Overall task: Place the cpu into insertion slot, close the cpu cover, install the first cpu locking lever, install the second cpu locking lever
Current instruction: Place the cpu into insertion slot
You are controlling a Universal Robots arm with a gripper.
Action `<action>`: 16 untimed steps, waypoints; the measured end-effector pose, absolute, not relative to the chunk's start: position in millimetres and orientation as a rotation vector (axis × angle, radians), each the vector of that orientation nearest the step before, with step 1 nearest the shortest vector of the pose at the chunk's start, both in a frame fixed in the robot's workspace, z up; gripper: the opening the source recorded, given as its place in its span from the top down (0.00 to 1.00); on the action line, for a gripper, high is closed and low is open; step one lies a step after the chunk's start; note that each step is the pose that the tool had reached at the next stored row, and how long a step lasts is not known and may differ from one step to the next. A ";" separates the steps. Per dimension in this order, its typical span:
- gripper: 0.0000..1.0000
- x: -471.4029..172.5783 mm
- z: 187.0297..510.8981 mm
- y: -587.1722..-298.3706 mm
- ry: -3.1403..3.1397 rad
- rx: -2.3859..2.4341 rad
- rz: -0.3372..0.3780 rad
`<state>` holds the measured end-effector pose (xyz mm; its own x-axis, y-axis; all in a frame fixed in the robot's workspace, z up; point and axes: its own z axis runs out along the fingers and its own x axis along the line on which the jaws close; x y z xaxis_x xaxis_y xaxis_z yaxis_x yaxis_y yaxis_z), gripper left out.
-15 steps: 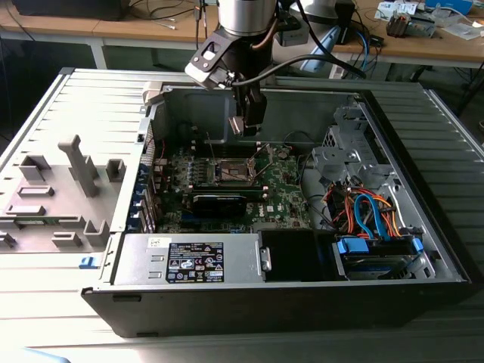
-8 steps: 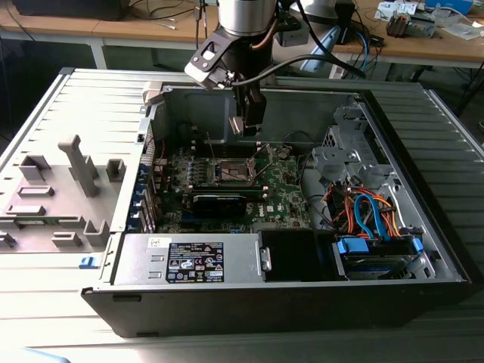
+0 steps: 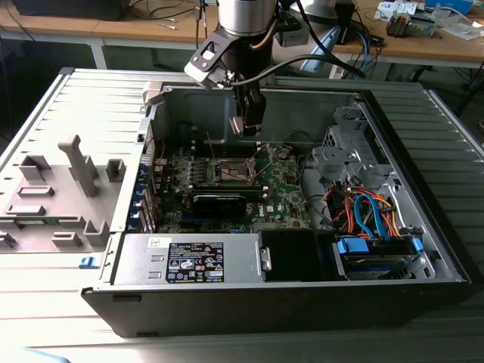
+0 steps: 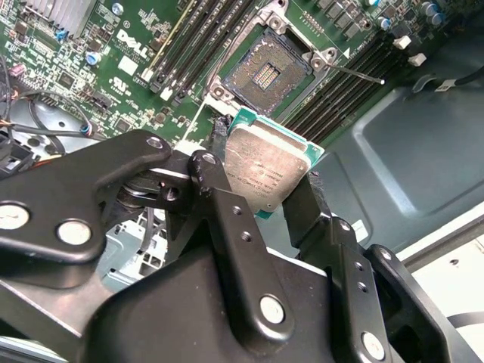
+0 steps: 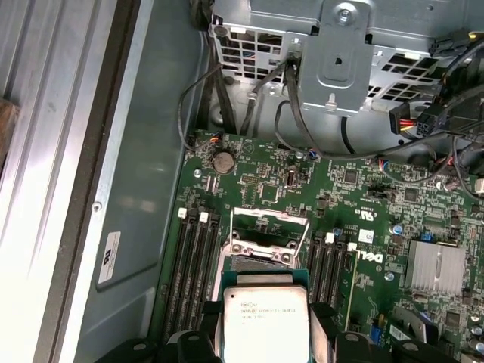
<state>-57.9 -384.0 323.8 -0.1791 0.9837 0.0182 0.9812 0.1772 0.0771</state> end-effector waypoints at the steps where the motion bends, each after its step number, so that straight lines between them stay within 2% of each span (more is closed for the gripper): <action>1: 0.45 -57.9 323.8 -384.0 2.381 1.991 0.110; 16: 0.45 -57.9 323.7 -384.0 2.362 2.013 0.110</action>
